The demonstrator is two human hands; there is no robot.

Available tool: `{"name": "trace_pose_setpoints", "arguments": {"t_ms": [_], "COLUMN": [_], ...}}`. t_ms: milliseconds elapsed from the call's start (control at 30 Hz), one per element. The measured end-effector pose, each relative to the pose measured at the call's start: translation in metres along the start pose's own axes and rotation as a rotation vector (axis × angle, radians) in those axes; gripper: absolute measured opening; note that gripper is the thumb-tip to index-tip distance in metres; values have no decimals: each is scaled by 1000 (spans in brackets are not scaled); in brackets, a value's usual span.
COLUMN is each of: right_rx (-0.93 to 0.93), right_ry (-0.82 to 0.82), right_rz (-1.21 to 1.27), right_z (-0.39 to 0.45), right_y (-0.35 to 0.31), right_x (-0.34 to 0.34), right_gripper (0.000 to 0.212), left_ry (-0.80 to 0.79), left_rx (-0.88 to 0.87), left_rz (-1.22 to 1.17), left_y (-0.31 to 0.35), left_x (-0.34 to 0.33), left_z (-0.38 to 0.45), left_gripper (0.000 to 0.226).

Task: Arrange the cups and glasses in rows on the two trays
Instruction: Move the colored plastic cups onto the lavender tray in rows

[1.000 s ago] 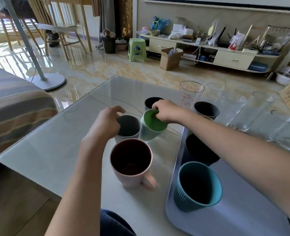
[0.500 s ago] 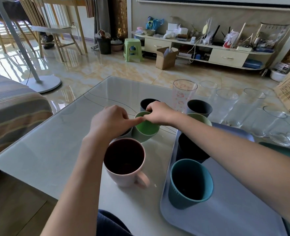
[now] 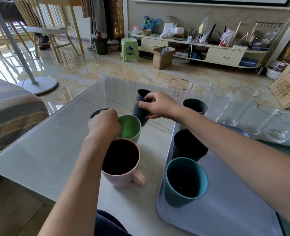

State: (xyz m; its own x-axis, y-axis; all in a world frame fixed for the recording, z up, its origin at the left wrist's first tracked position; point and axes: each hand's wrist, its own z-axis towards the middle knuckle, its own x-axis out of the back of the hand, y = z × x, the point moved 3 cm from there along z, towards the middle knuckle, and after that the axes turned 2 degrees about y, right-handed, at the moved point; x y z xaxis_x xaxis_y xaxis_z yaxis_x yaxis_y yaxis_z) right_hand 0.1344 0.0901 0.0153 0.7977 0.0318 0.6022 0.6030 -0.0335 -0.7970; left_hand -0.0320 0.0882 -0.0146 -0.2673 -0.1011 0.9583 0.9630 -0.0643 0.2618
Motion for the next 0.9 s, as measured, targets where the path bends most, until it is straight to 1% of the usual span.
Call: {"name": "trace_pose_setpoints", "arguments": {"t_ms": [100, 167, 233, 300, 400, 467, 533, 633, 767, 900], "right_rx": [189, 256, 304, 349, 369, 338, 298, 211, 124, 22], "right_ry": [222, 310, 402, 504, 592, 636, 663, 663, 576, 488], "right_rz": [-45, -11, 27, 33, -8, -56, -112, -207, -357, -446], "right_z": [-13, -27, -43, -59, -81, -94, -105, -116, -115, -100], "right_y": [-3, -4, -3, 4, 20, 36, 54, 84, 120, 147], "right_x": [29, 50, 73, 98, 129, 146, 156, 160, 153, 143], "right_gripper": [21, 18, 19, 14, 7, 12, 16, 19, 17, 18], "left_ry": [43, 112, 216, 314, 440, 491, 508, 507, 516, 539], "left_rx": [0, -14, -25, -44, -149, -232, -299, -350, -398, -406], "left_rz": [-52, -106, -183, -247, -280, -327, -377, -411, -417, -414], "left_y": [0, 5, 14, 25, 40, 48, 55, 63, 70, 74], "left_x": [1, 6, 17, 29, 42, 46, 49, 51, 52, 56], "left_z": [0, -2, -10, -22, -36, -42, -46, -50, -52, -52], "left_gripper": [26, 32, 30, 28, 23, 18, 15, 13, 12, 13]}}
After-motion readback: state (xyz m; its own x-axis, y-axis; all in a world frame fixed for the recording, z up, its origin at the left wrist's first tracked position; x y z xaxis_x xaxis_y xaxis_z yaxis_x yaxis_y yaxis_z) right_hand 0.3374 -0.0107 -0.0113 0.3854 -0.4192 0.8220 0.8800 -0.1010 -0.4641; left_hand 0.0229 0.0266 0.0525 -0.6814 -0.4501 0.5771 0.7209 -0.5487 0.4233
